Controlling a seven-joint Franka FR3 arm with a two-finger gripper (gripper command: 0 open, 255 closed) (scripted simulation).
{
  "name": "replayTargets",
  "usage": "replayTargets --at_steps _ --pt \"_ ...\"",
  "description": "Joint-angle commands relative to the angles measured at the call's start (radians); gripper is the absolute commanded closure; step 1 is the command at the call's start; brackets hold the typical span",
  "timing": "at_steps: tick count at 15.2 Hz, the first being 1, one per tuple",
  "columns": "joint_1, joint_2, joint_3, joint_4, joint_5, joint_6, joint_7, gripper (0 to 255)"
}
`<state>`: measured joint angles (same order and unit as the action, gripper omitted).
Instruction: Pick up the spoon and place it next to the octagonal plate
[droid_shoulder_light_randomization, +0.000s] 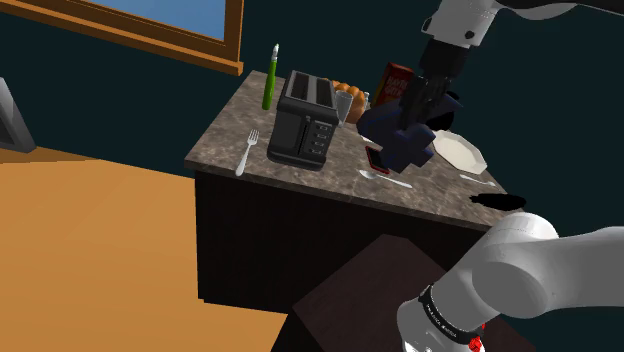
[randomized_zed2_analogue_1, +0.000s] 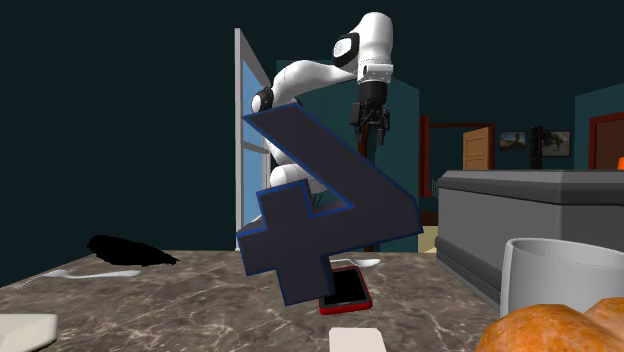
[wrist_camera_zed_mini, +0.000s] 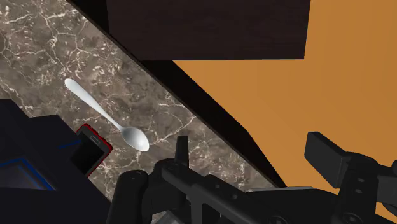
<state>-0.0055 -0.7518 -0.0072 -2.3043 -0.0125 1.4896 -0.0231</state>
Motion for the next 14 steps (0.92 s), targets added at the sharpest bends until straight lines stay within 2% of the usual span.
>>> replayTargets --at_steps 1,8,14 --pt "0.000 0.000 0.000 0.000 0.000 0.000 0.000 0" --pt "0.001 0.017 -0.104 -0.162 -0.139 0.156 -0.229 0" --pt "-0.011 0.094 -0.202 -0.253 -0.266 0.324 -0.410 0"
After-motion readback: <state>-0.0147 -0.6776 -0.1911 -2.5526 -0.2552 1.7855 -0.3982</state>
